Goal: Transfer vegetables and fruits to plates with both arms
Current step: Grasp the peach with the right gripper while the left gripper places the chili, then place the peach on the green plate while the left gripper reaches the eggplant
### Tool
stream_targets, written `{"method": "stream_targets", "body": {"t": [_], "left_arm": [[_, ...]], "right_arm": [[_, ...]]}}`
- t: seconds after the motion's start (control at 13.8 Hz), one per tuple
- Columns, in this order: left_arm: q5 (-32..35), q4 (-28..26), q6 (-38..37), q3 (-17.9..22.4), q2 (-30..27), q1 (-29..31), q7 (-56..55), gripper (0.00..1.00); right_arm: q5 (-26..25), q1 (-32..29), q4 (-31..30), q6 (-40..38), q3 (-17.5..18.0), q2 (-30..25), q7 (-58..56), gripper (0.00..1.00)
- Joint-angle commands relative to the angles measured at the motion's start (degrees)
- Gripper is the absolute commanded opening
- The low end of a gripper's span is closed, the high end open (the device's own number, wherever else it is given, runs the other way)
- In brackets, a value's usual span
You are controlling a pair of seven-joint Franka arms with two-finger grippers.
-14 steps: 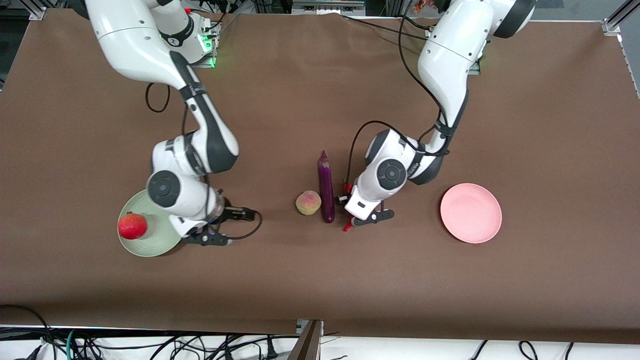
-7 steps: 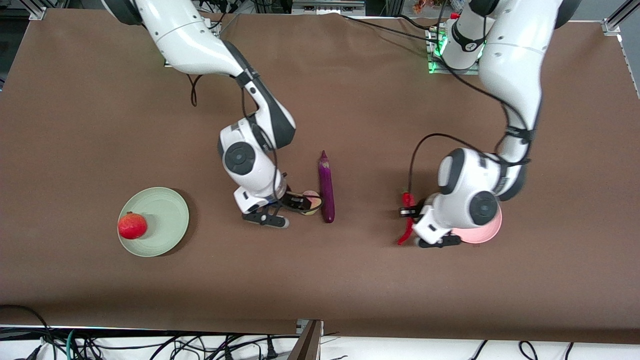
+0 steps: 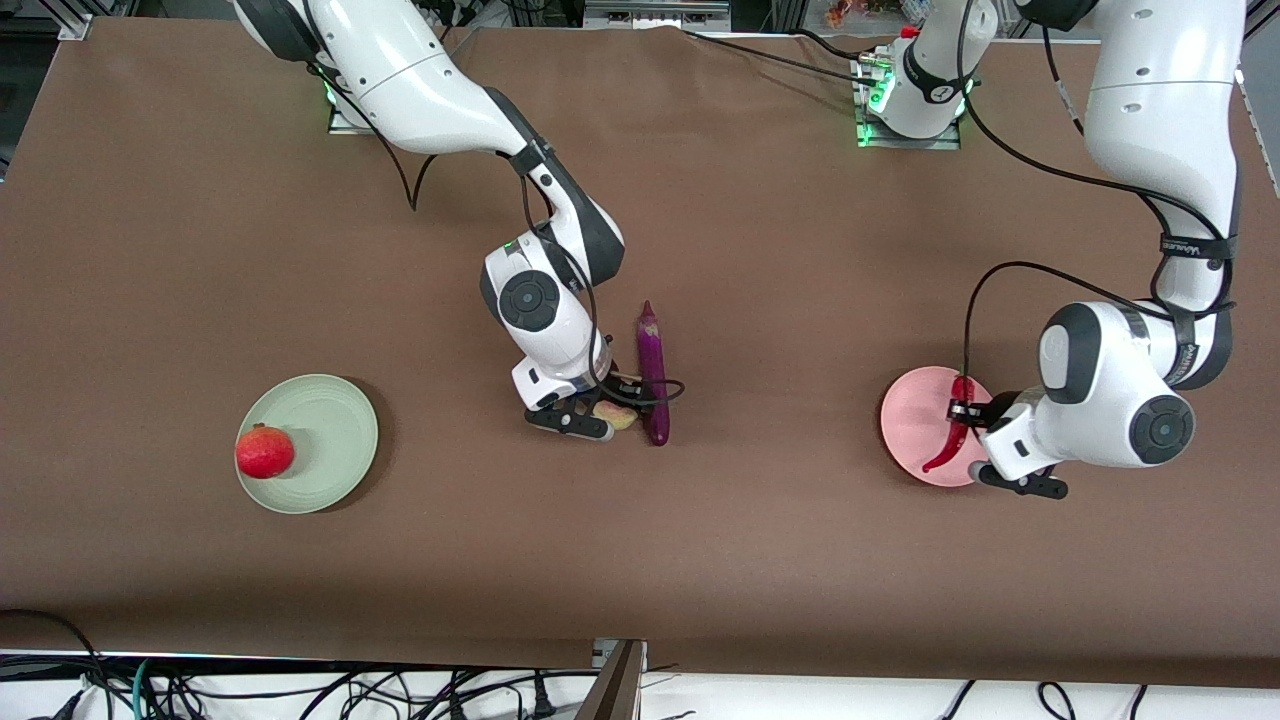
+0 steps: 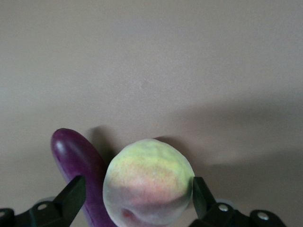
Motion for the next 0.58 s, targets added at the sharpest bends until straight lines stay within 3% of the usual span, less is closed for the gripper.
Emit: {"method": "stream_targets", "body": {"t": [0.0, 0.15, 0.29, 0.36, 0.44, 0.51], "left_arm": [[1.2, -4.0, 4.1, -0.7, -1.6, 0.9, 3.0, 0.0], [1.1, -3.8, 4.3, -0.7, -0.9, 0.9, 2.9, 0.0], [1.1, -3.5, 4.3, -0.8, -0.4, 0.7, 2.7, 0.0], [1.1, -3.3, 4.3, -0.8, -0.3, 0.6, 2.3, 0.0], [1.1, -3.2, 4.4, -0.7, -0.2, 0.3, 2.2, 0.11], [1.1, -3.1, 4.4, -0.7, 0.2, 0.2, 2.2, 0.14]], "right_arm": [[0.5, 0.6, 0.0, 1.8, -0.5, 0.7, 0.6, 1.0], [0.5, 0.6, -0.1, 2.1, -0.5, 1.2, 0.7, 0.96], [0.4, 0.5, 0.0, 2.0, -0.7, 1.0, 0.1, 0.45], [0.2, 0.6, 0.0, 1.7, -0.9, 0.7, 0.1, 0.31], [0.1, 0.5, 0.0, 1.2, -1.1, 0.5, -0.1, 0.29], [0.1, -0.1, 0.0, -0.6, -1.3, -0.7, -0.6, 0.29]]}}
